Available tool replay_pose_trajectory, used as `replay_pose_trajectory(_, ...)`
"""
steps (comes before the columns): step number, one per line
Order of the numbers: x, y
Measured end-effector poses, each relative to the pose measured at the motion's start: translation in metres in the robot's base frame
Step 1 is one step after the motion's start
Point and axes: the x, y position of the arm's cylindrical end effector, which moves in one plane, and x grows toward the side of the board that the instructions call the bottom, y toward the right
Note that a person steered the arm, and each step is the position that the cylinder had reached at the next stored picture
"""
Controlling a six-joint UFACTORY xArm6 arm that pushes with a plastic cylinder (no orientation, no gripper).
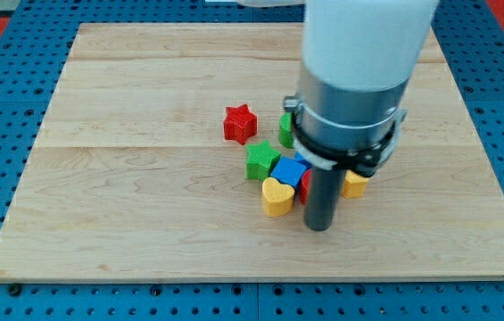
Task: Move the yellow heart to the bottom of the green star
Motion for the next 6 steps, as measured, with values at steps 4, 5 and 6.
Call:
replay_pose_trajectory(4, -0.023, -0.057)
replay_pose_trajectory(5, -0.03, -0.023)
replay_pose_trajectory(6, -0.046, -0.01)
